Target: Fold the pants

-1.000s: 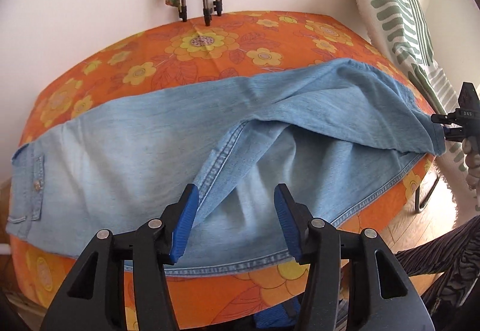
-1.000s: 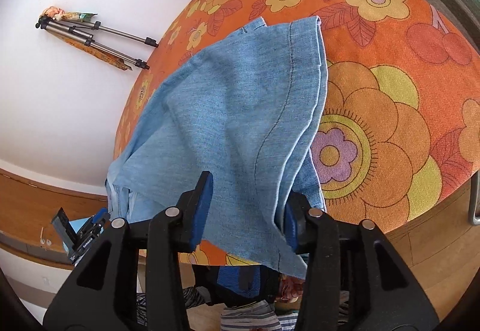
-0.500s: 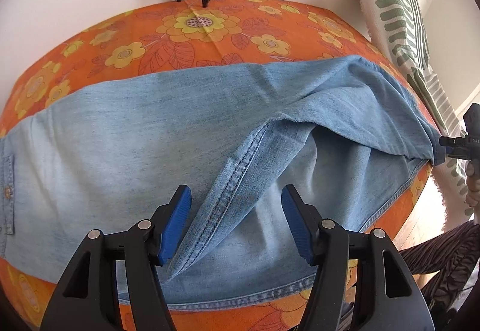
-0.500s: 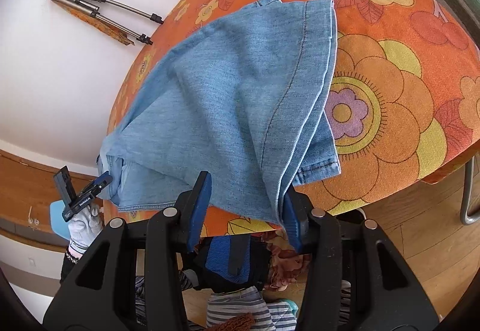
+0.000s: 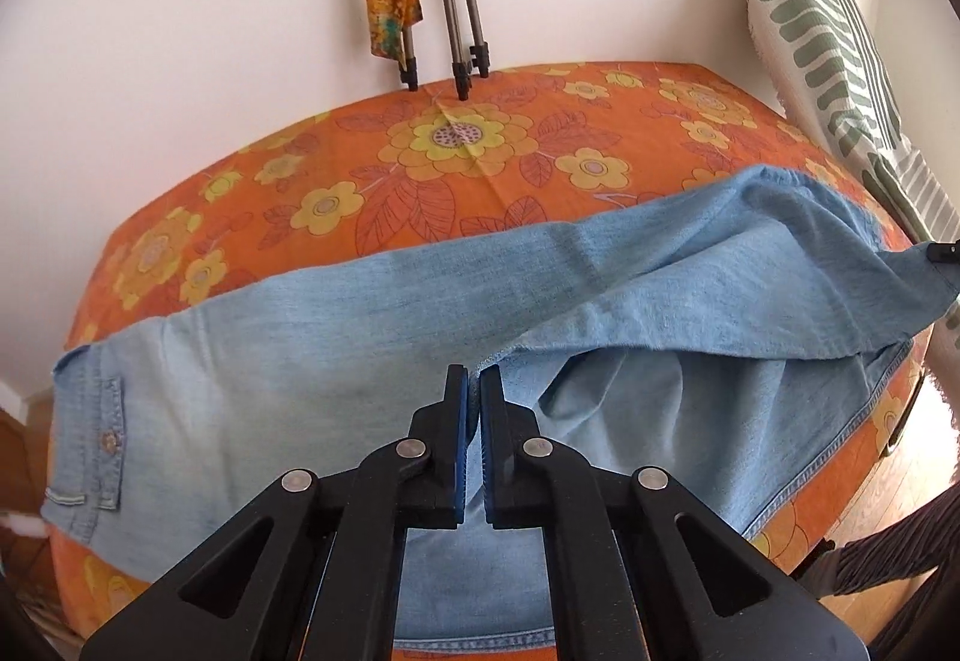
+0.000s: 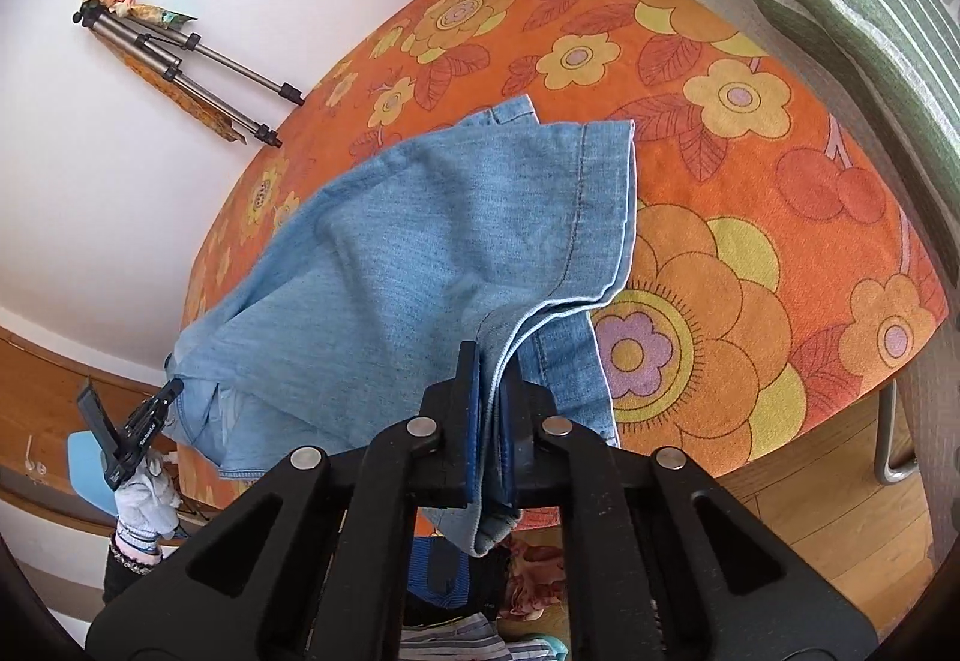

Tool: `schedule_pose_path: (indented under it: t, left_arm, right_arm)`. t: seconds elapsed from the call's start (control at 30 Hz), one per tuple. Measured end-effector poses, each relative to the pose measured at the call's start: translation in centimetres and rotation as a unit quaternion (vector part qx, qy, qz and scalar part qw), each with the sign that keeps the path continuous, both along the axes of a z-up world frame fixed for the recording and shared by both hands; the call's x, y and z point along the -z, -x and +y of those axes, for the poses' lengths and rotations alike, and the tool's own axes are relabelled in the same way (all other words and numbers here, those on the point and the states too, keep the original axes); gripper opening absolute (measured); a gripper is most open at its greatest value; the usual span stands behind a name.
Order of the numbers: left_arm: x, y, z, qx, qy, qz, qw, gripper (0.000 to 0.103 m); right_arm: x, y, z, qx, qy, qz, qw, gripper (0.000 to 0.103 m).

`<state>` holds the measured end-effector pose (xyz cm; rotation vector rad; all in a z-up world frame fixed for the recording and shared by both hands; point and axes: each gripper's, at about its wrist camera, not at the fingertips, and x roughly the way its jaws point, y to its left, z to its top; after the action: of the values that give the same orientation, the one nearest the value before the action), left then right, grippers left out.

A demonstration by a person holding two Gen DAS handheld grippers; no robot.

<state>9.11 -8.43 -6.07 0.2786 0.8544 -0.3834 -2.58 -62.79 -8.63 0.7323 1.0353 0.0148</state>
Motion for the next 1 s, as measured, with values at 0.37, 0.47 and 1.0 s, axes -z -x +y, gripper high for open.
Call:
schedule_pose_path:
  t: [0.37, 0.47, 1.0]
  left_arm:
    - [-5.3, -0.4, 2.6, -0.029, -0.024, -0.087, 0.9955, 0.002]
    - [-6.0, 0.3, 5.1, -0.052, -0.029, -0.102, 0.9930, 0.000]
    - [-2.8, 4.5, -1.9, 0.091, -0.028, -0.025, 0.9952, 0.003]
  right_arm:
    - [-6.5, -6.6, 0.7, -0.025, 0.046, -0.039, 0.998, 0.005]
    - [-8.2, -6.7, 1.8, -0.044, 0.056, -0.060, 0.996, 0.005]
    - [3.9, 0.8, 0.7, -0.030, -0.004, 0.046, 0.998, 0.022]
